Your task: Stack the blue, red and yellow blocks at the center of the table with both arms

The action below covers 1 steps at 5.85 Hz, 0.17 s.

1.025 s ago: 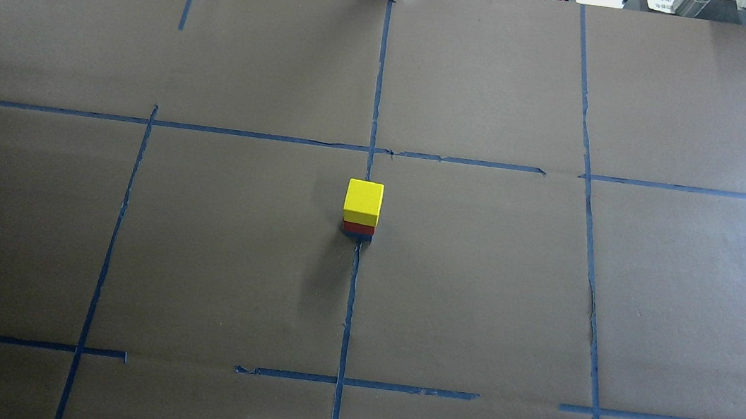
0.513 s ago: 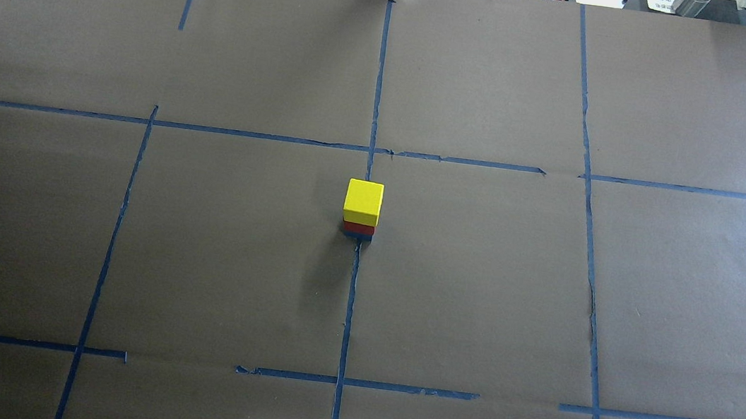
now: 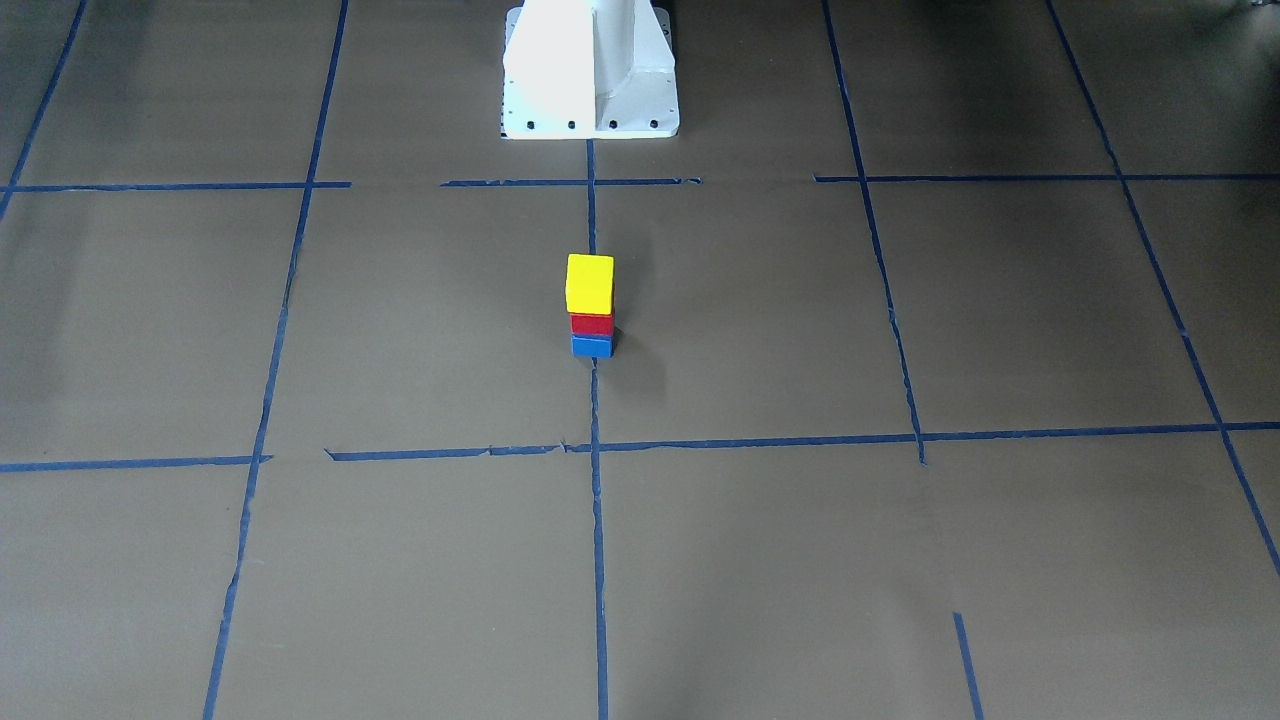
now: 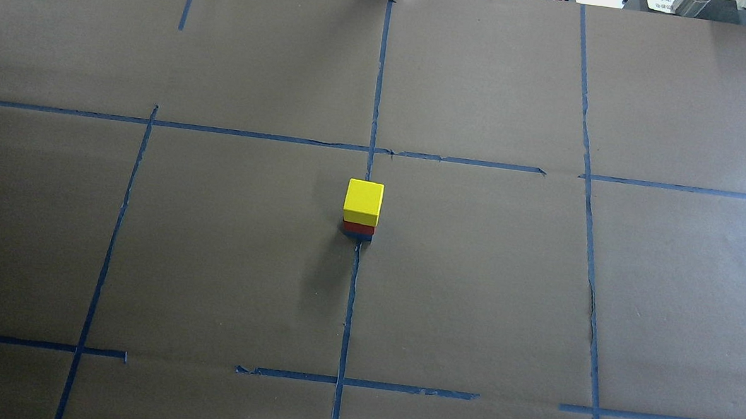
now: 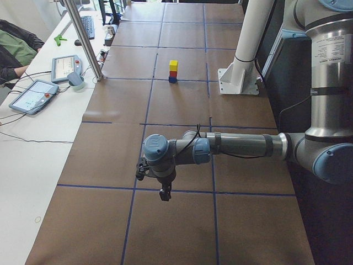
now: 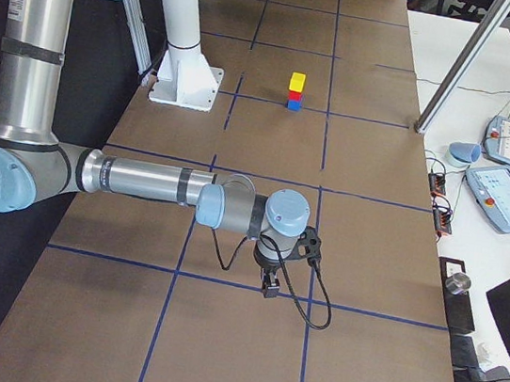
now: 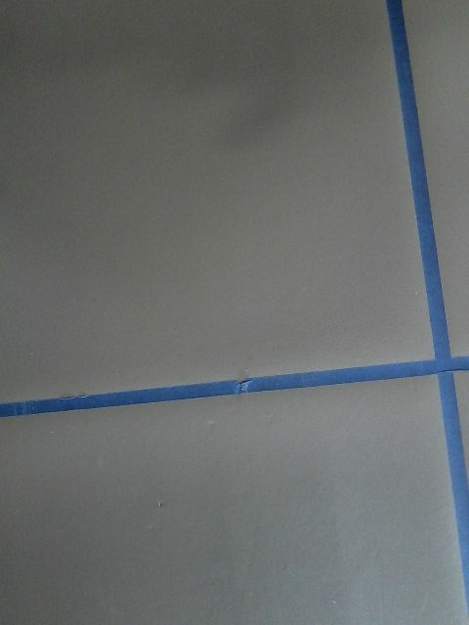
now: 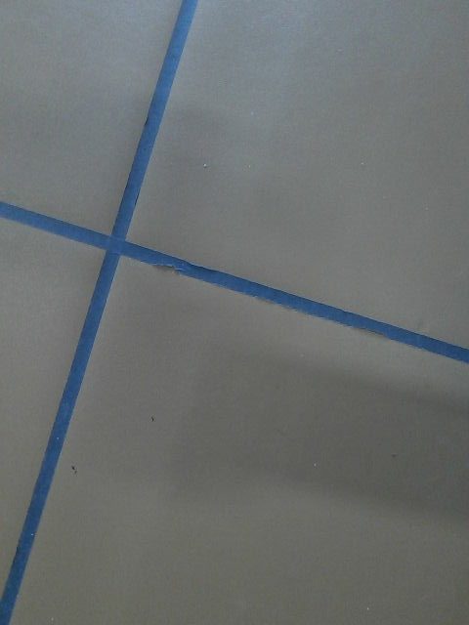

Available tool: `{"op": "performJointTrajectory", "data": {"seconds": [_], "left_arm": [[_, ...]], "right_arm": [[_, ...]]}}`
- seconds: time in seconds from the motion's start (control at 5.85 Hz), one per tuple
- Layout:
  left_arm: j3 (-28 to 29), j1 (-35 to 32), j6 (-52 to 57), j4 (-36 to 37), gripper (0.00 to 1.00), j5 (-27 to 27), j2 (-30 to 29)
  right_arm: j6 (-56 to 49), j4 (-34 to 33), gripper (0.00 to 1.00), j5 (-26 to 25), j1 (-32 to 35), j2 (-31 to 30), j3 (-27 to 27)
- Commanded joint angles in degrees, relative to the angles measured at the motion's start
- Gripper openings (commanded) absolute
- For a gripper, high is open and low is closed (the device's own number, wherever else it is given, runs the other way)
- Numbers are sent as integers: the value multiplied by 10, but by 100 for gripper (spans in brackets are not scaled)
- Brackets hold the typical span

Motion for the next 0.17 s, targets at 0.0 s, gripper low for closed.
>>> {"op": "performJointTrajectory", "data": {"seconds": [0.0], "left_arm": [[0, 0, 0, 1, 100, 0, 0]], "right_arm": [[0, 0, 100, 0, 0, 1, 0]]}}
